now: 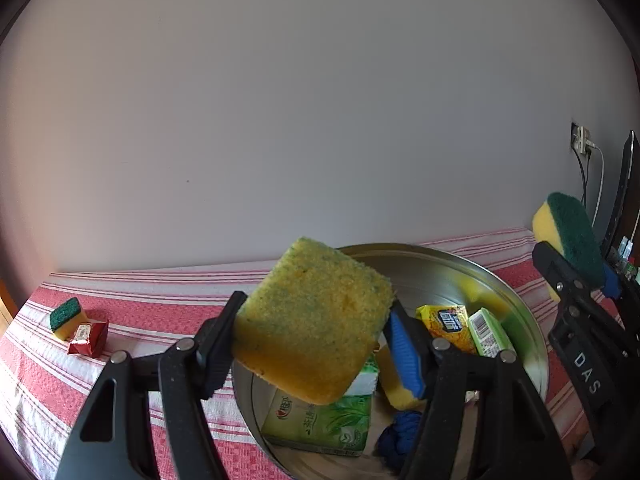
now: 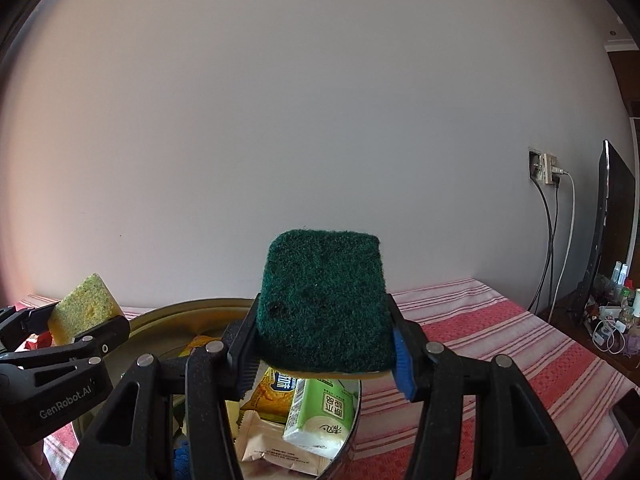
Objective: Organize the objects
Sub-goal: 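Lower the yellow sponge and green-topped sponge into the tin with both tools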
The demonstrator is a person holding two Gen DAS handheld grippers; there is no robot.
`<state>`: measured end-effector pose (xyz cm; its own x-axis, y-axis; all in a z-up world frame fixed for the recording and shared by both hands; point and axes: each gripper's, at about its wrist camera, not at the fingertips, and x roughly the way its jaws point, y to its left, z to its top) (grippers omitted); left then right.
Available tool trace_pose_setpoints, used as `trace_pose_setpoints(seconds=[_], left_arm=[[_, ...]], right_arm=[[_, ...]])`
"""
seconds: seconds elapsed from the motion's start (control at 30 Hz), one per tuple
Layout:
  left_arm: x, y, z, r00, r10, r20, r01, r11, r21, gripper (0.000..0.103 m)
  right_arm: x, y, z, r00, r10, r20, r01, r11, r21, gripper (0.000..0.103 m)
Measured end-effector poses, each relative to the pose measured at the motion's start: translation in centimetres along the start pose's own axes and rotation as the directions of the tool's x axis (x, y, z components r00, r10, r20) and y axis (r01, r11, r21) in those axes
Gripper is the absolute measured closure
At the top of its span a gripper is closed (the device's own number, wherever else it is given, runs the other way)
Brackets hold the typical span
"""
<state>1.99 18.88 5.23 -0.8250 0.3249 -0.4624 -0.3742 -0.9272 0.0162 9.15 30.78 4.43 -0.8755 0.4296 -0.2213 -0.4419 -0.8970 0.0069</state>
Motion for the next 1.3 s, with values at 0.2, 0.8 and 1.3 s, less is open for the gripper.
trace_pose_setpoints(seconds=[0.2,0.8,1.3], left_arm=[[0.7,-0.5,0.2,1.0,-0.022,-0.021,0.022,1.0,-0.016,0.036],[3.1,-0.8,0.4,0.992,0.012,-0.122,-0.012,1.0,-0.002,0.036],[5.3,-0.4,0.3,0.982,0.048,-0.184,-0.046,0.999,0.013,0.038]], right_arm=[[1.8,-0.4,0.1,0.999,-0.014,-0.03,0.014,1.0,-0.002,0.047],[6.0,-1.1,0.5,0.989,0.05,-0.141,-0.055,0.998,-0.031,0.047],[6.3,1.4,-0.5,0.969,0.107,-0.221,-0.133,0.986,-0.104,0.047]])
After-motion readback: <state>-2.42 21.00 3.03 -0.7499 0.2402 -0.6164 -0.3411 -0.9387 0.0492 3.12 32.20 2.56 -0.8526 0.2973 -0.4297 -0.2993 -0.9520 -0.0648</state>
